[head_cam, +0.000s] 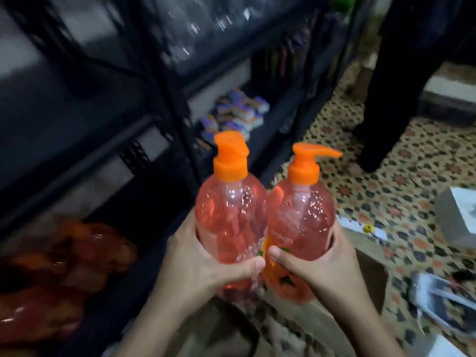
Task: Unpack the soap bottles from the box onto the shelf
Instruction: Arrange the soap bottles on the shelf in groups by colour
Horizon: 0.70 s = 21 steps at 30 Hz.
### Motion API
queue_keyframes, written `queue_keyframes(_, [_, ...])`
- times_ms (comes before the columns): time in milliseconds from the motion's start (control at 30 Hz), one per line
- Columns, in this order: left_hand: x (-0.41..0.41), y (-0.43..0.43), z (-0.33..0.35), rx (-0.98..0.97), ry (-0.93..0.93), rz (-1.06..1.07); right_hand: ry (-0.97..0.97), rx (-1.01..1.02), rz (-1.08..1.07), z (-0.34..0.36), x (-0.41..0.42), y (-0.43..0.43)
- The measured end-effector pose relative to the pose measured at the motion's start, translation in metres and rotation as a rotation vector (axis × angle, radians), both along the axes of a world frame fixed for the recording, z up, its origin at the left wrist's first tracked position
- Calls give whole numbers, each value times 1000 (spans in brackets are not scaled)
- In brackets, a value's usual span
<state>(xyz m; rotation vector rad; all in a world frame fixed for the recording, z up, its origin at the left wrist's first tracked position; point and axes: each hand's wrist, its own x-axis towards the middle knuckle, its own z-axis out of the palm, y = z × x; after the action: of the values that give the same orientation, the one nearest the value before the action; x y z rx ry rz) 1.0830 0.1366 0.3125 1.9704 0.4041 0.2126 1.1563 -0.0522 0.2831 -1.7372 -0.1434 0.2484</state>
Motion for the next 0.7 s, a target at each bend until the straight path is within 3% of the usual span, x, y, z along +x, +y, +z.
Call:
queue_keyframes(267, [-113,83,139,126,-279,228,-306,157,228,148,-60,109])
queue_keyframes(500, [-152,126,201,257,-462,437,-427,253,465,208,-62,194])
queue_keyframes(700, [-146,150,215,369,-545,659,-427,303,641,228,-46,248])
